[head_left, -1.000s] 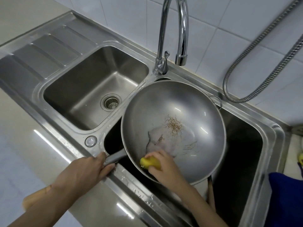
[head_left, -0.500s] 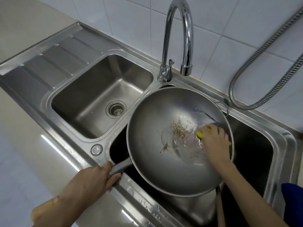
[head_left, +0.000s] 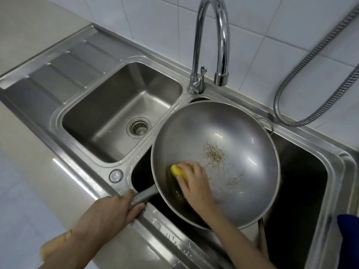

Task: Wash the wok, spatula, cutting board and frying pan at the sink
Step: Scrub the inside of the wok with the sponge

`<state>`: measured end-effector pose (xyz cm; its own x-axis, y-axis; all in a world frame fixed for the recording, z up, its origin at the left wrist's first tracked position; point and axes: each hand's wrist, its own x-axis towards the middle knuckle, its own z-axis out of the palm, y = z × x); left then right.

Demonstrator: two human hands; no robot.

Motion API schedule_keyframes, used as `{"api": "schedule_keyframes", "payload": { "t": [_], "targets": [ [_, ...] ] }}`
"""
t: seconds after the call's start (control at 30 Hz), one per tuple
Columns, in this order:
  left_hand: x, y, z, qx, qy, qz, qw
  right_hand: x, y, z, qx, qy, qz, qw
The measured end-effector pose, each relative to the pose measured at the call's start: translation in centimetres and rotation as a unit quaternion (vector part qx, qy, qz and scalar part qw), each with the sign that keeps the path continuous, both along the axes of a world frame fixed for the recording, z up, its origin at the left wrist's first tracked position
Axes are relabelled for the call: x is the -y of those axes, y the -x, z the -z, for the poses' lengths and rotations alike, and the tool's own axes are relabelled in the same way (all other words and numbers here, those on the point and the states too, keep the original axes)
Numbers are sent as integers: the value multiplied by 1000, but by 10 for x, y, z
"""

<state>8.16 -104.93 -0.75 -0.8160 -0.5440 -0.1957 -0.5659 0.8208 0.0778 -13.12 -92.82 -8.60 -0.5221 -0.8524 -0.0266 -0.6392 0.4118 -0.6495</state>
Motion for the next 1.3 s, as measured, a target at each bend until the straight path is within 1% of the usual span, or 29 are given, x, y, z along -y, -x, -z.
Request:
{"api": "schedule_keyframes", "payload": {
  "t": [0.07, 0.13, 0.2, 0.27, 0.3, 0.37, 0.43, 0.53, 0.6, 0.67, 0.73, 0.83, 0.9, 1.0, 1.13, 1.23, 1.3],
  "targets": [
    [1, -2, 2, 0, 0, 3, 1000, -23, -8, -4, 25, -12, -21, 999],
    [4, -3, 4, 19, 7, 19, 1000, -45, -1, -10, 51, -44, -57, 996],
    [4, -3, 4, 14, 19, 22, 999, -66, 13, -16, 53, -84, -97, 990],
    [3, -4, 6, -27, 15, 14, 999, -87, 33, -17, 4, -135, -106, 985],
    [3, -5, 8, -41, 10, 8, 999, -96, 45, -15, -41, -149, -94, 983],
    [3, -4, 9, -51, 12, 5, 999, -107, 73, -10, -145, -168, -47, 974],
    [3, -3, 8, -44, 3, 0, 999, -104, 103, -7, -222, -178, 15, 959],
    [3, -4, 8, -40, -9, -3, 999, -76, 135, -10, -282, -170, 76, 941],
    [3, -3, 5, -35, -3, -4, 999, -46, 145, -12, -293, -144, 89, 941],
    [2, -3, 4, -29, -10, -4, 1000, -13, 145, -6, -272, -110, 87, 952],
    [1, -2, 2, -17, -22, -12, 1000, 19, 135, 0, -228, -72, 81, 968],
    [2, -1, 1, -2, -22, -12, 1000, 56, 101, 0, -116, -10, 68, 991],
    [1, 0, 0, 16, -34, -18, 999, 65, 69, -3, -43, 16, 44, 998],
    [2, 3, -2, 36, -47, -16, 998, 54, 25, -8, 24, 27, -11, 999],
    [0, 6, -9, 40, -51, -13, 998, 6, -4, -11, 41, -15, -83, 996],
    [0, 5, -7, 14, -40, -10, 999, -42, 5, -9, 45, -53, -116, 991],
    [2, -1, -2, 8, -36, -12, 999, -69, 23, -3, 13, -86, -118, 989]
  ]
}}
